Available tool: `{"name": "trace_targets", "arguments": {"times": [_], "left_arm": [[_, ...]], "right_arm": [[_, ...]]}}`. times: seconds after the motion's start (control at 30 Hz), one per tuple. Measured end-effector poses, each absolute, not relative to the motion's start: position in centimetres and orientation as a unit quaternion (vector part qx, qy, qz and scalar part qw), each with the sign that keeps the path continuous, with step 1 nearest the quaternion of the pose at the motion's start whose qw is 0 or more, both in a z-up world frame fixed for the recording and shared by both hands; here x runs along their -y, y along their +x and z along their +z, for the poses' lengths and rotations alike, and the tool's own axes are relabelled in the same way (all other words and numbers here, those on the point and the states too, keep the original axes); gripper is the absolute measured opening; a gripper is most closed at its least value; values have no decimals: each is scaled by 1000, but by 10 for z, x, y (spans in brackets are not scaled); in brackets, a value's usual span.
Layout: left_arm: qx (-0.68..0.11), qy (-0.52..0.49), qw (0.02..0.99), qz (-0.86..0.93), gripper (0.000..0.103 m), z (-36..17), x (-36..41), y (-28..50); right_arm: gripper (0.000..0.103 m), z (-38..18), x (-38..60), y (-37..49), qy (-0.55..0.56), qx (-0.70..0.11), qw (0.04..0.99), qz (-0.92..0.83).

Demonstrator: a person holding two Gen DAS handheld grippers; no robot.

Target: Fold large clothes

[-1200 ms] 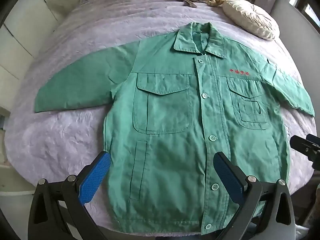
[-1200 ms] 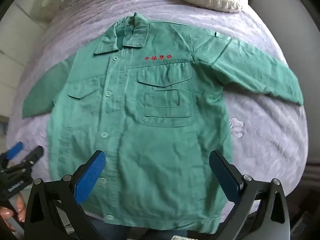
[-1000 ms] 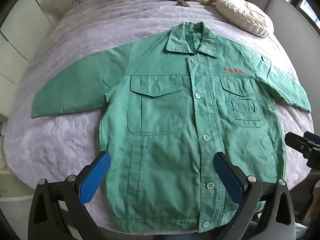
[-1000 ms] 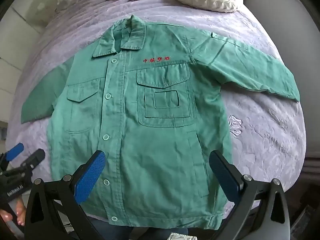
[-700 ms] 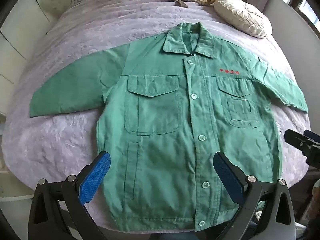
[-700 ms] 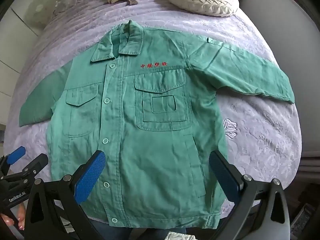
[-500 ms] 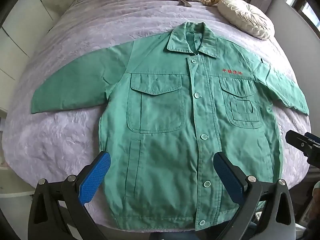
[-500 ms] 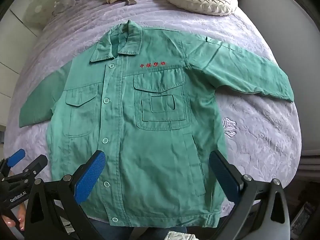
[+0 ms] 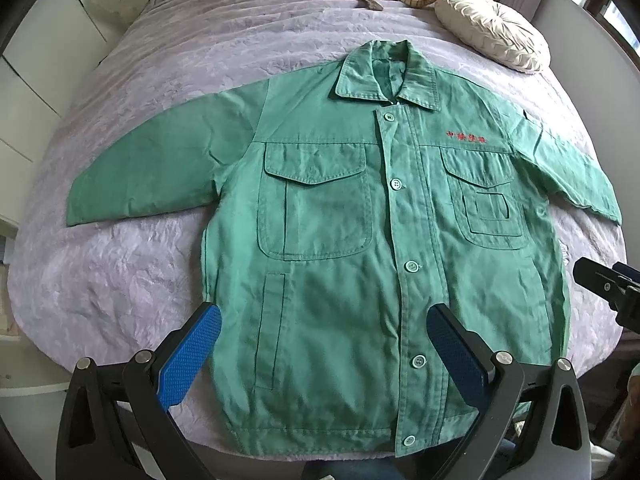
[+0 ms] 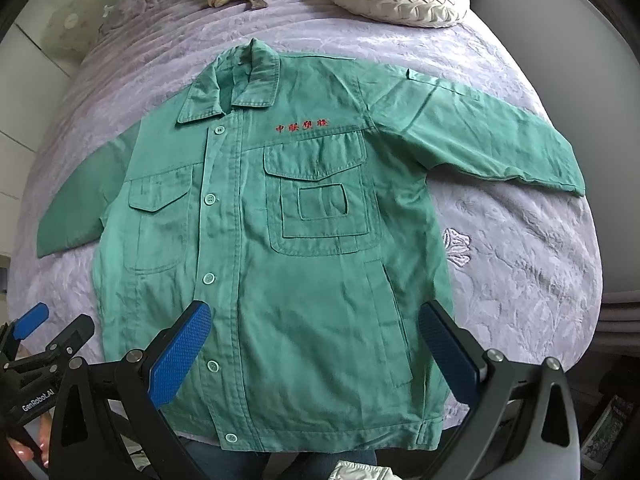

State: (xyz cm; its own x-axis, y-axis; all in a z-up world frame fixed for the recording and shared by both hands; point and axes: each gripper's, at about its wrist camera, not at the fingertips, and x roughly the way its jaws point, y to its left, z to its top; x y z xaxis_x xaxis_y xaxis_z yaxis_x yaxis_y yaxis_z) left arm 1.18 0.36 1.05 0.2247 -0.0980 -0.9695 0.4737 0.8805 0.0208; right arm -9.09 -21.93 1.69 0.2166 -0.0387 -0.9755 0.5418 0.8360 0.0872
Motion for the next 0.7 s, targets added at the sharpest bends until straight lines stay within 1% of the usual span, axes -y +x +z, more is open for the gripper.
{"name": "trace_targets", "arguments": {"times": [0.7], "left_arm": [[-597,161,764,-183,103,9,-3,21]], "right_arm": [[103,13,211,-87,204,-602,748,-190]]}}
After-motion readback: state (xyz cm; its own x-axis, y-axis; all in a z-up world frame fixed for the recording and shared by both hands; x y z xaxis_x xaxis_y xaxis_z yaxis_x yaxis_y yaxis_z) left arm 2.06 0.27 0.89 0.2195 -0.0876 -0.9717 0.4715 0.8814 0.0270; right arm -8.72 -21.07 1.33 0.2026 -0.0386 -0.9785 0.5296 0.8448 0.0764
